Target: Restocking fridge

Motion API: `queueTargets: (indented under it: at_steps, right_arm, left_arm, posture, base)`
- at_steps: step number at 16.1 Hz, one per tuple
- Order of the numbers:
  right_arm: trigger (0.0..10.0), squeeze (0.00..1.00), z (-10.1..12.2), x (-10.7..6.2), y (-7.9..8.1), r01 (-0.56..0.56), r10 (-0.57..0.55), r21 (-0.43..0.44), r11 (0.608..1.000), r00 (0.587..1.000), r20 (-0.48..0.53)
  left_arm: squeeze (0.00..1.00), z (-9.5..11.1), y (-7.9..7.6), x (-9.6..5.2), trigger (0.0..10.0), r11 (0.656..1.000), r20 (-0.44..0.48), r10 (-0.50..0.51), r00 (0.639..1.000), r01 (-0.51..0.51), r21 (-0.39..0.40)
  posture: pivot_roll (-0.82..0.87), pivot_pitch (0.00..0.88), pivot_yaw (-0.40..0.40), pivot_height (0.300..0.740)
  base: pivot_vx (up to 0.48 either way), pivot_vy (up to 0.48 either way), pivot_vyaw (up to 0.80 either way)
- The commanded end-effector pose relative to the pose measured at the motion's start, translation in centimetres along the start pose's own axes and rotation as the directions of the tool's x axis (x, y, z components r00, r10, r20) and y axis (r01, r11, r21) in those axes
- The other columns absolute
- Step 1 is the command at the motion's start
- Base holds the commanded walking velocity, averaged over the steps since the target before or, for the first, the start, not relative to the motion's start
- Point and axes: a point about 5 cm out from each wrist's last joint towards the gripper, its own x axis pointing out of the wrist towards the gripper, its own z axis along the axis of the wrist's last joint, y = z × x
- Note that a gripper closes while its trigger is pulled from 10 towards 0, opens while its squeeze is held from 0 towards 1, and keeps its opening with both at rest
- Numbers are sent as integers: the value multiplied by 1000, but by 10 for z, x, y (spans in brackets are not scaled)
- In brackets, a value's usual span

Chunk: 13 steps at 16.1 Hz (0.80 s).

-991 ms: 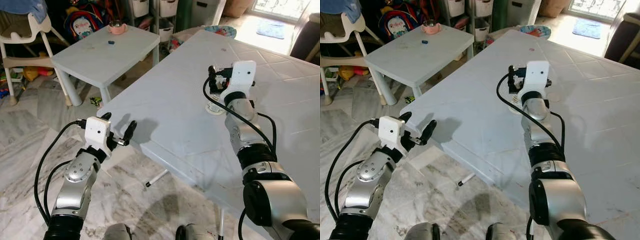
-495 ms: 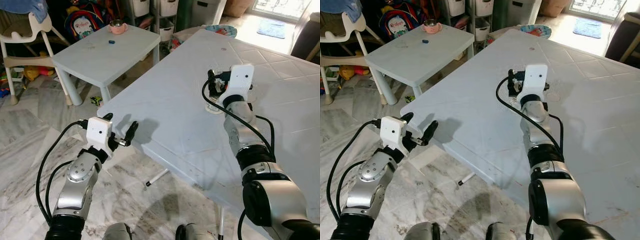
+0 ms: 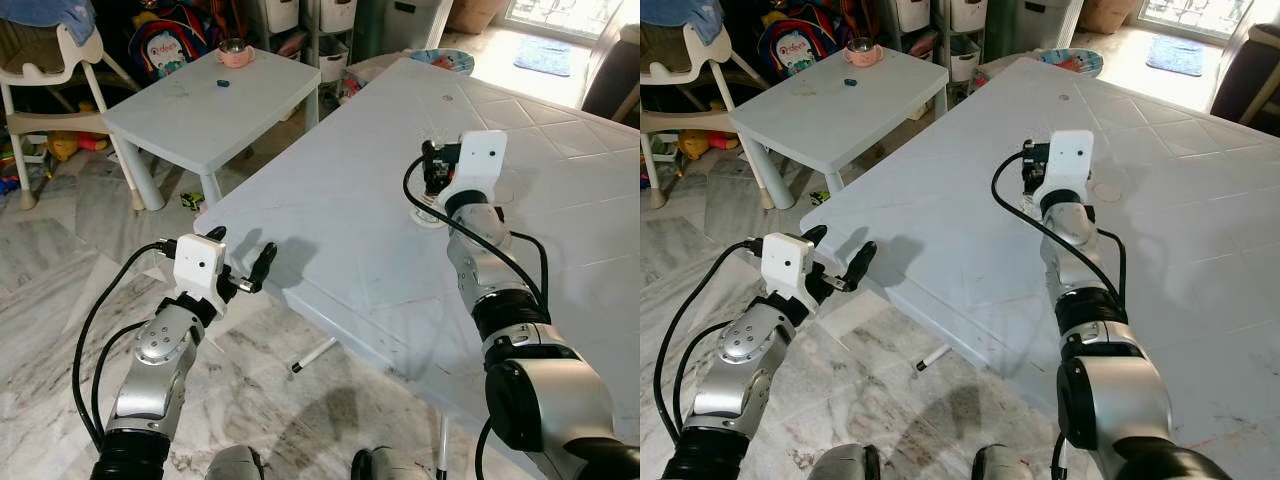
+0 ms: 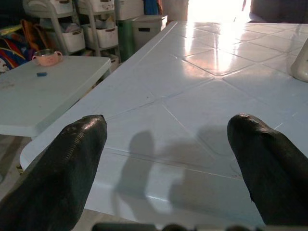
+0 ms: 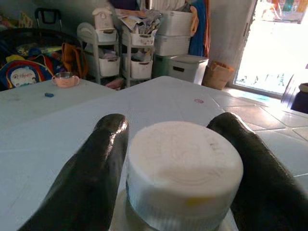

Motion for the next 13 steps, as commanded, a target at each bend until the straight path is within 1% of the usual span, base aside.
queueTargets:
  at_steps: [1,6,8,9,10,11,12,13]
  right_arm:
    - [0,0,5,3,2,-10,11,-4,1000,1000,11]
    - [0,0,2,1,3,-14,15,-5,1000,1000,3]
    - [0,0,-1,-4,4,-29,29,-2,1000,1000,-3]
    - [0,0,0,-11,8,-56,56,22,998,998,20]
    - [0,0,1,-14,10,-75,74,29,997,997,32]
    - [0,0,3,-23,16,-115,111,49,992,991,69]
    - [9529,0,7,-37,24,-163,155,72,984,982,109]
    - [10000,0,8,-46,29,-182,171,95,979,978,118]
  left_arm:
    - [0,1,-1,1,10000,1000,-1,-3,1000,3,11]
    - [0,2,-2,2,10000,1000,7,-4,1000,4,4]
    - [0,-3,7,-2,10000,997,-23,80,997,-81,-17]
    - [0,-6,13,-5,10000,990,-38,140,989,-141,-8]
    - [0,-7,15,-6,10000,988,-42,155,987,-156,-10]
    - [0,-7,18,-8,10000,982,-34,190,981,-190,-12]
    - [0,-7,20,-9,10000,973,-29,230,973,-230,-1]
    - [0,-7,21,-9,10000,968,-29,251,968,-251,-7]
  posture:
    - [68,61,7,740]
    - [67,51,2,740]
    - [65,43,0,740]
    - [68,35,-4,740]
    - [68,34,-4,740]
    - [67,29,-6,740]
    - [64,19,-10,740]
    - [62,14,-10,740]
  base:
    - [0,0,0]
    - [0,0,0]
    - [0,0,0]
    - [0,0,0]
    - [0,0,0]
    - [0,0,0]
    - [0,0,0]
    - [0,0,0]
